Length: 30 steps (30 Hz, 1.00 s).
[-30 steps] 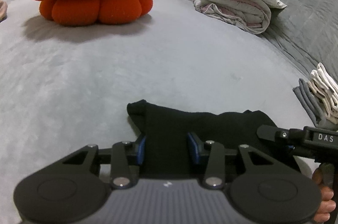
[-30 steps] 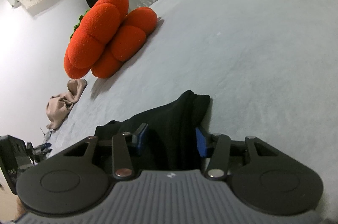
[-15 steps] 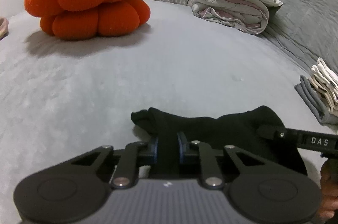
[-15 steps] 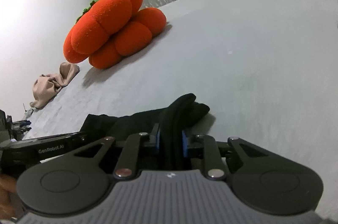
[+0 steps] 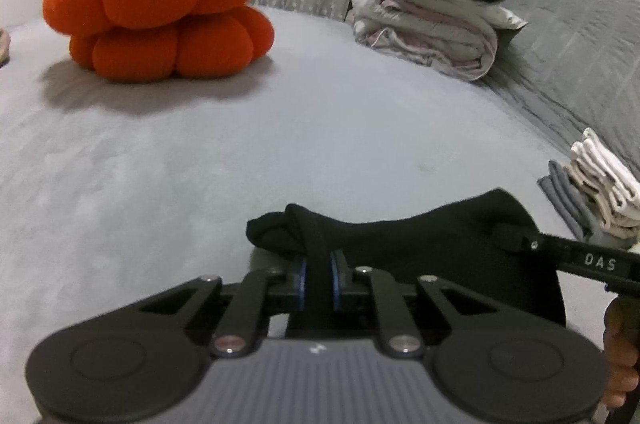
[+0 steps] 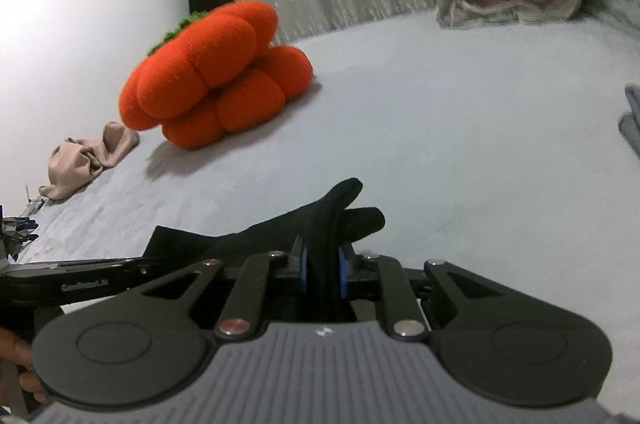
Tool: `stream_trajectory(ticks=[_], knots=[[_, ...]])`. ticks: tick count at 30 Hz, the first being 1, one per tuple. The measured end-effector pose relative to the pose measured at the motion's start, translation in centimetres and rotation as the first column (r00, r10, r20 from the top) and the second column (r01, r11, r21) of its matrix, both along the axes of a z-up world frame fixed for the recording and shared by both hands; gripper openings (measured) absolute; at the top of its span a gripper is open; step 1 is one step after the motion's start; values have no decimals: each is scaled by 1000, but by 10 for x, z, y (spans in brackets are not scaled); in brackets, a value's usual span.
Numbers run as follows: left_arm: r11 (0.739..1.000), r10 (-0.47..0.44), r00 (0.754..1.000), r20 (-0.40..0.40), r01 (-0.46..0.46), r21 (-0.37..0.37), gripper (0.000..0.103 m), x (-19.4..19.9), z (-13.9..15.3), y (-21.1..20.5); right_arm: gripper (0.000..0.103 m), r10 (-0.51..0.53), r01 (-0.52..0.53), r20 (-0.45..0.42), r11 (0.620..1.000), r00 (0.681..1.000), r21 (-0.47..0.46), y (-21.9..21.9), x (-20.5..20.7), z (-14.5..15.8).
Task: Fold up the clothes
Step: 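Lift the black bundle with both grippers and carry it toward the clothes stack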
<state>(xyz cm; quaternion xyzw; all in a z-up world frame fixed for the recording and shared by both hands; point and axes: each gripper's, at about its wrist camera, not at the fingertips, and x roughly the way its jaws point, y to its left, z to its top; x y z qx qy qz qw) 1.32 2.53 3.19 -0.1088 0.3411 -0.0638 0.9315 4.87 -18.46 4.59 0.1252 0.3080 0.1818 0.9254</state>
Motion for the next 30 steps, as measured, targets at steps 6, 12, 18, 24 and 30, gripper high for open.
stream_trajectory(ticks=[6,12,18,24,30], knots=[[986,18,998,-68,-29,-164,29,8,-6,28,41,-18,59,-181,974,983,221,-27,16,-28],[962,0,992,-124,-34,-271,45,12,-14,42,41,-12,96,-240,935,971,341,-47,24,-39],[970,-34,993,-115,5,-242,52,14,-16,29,41,12,69,-231,939,973,338,-44,26,-38],[983,-57,994,-88,41,-180,15,18,-15,11,22,24,16,-157,968,987,251,-25,20,-35],[977,-38,999,7,39,-212,14,6,5,20,18,30,-28,-12,988,999,154,-16,10,-9]])
